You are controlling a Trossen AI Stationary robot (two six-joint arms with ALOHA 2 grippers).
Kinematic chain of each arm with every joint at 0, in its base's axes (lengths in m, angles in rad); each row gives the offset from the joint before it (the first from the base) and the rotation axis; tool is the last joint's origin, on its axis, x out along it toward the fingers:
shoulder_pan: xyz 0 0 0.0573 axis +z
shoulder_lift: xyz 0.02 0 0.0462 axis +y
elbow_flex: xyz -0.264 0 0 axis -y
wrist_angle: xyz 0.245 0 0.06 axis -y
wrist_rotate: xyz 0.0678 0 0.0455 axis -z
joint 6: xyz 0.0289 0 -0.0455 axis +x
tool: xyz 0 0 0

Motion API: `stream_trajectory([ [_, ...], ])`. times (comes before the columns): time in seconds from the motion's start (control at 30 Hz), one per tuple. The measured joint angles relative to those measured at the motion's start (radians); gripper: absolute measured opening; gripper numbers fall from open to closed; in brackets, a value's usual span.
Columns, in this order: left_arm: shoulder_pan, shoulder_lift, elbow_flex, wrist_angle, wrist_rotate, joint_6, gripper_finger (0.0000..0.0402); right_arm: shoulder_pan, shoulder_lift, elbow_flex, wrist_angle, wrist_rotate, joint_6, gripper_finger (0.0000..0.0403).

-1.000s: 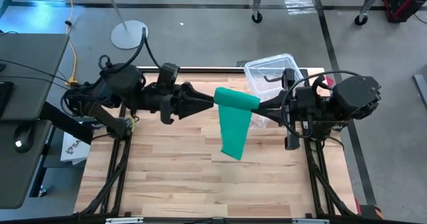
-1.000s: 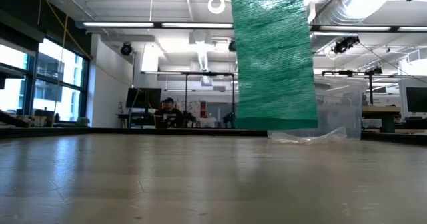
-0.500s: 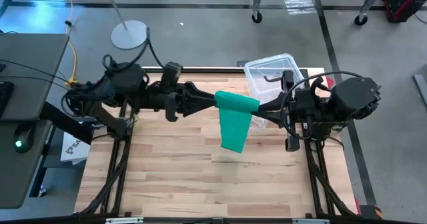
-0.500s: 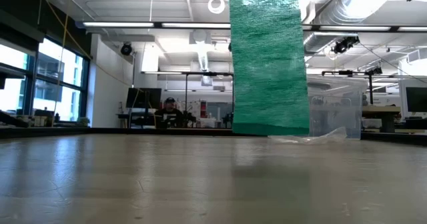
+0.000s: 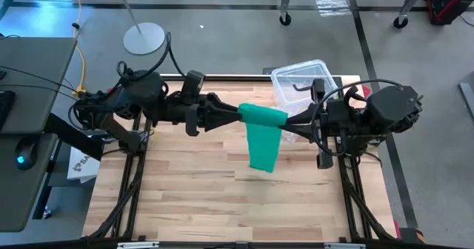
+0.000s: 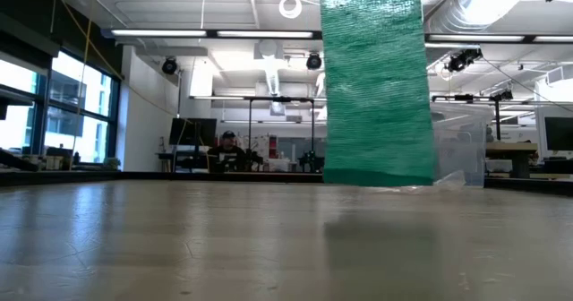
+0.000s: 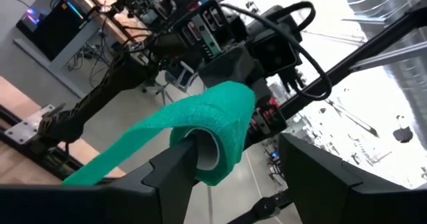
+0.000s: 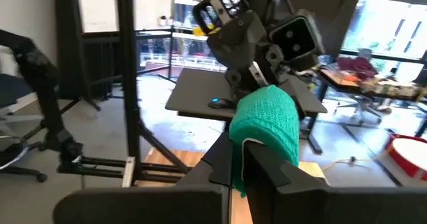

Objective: Roll bandage
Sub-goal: Roll the green bandage

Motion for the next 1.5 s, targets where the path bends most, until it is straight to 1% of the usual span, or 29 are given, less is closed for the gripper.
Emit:
stream_trajectory([
  [0.07, 0.0, 0.0, 0.0, -0.006, 0.003, 0.0, 0.0206, -0.001, 0.0, 0.0, 0.0, -0.019, 0.0, 0.0012],
  [0.2, 0.0, 0.0, 0.0, -0.007, 0.002, 0.0, 0.0206, 0.0, 0.004, 0.0, 0.002, 0.011, 0.024, 0.0012],
  [0.47, 0.0, -0.001, 0.0, -0.047, 0.009, 0.008, 0.0206, -0.02, 0.022, 0.0, 0.008, -0.071, 0.027, 0.0012],
  [0.63, 0.0, -0.001, 0.0, -0.036, 0.021, 0.026, 0.0202, -0.025, 0.027, 0.0, 0.02, -0.037, 0.033, 0.0012],
  [0.7, 0.0, -0.001, 0.0, -0.037, 0.021, 0.038, 0.019, -0.026, 0.027, 0.0, 0.023, -0.036, 0.033, 0.0012],
  [0.77, 0.0, -0.001, 0.0, -0.035, 0.022, 0.052, 0.0167, -0.026, 0.028, 0.0, 0.028, -0.036, 0.033, 0.0012],
  [1.07, -0.001, -0.001, 0.001, -0.024, 0.037, 0.111, 0.002, -0.026, 0.029, 0.0, 0.048, -0.038, 0.033, 0.0012],
  [1.13, -0.001, -0.002, 0.001, -0.022, 0.048, 0.125, 0.0011, -0.026, 0.029, 0.0, 0.048, -0.041, 0.033, 0.0012],
  [1.23, -0.001, -0.002, 0.001, -0.022, 0.051, 0.156, 0.0014, -0.026, 0.029, 0.0, 0.046, -0.041, 0.039, 0.0012],
  [1.33, -0.001, -0.006, 0.001, -0.027, 0.051, 0.203, 0.0011, -0.026, 0.029, 0.0, 0.047, -0.041, 0.084, 0.002],
  [1.4, -0.001, -0.013, 0.001, -0.028, 0.048, 0.241, 0.001, -0.027, 0.029, 0.0, 0.048, -0.037, 0.121, 0.0039],
  [1.5, 0.0, -0.022, 0.0, -0.034, 0.044, 0.32, 0.0008, -0.027, 0.029, 0.0, 0.048, -0.037, 0.165, 0.0088],
])
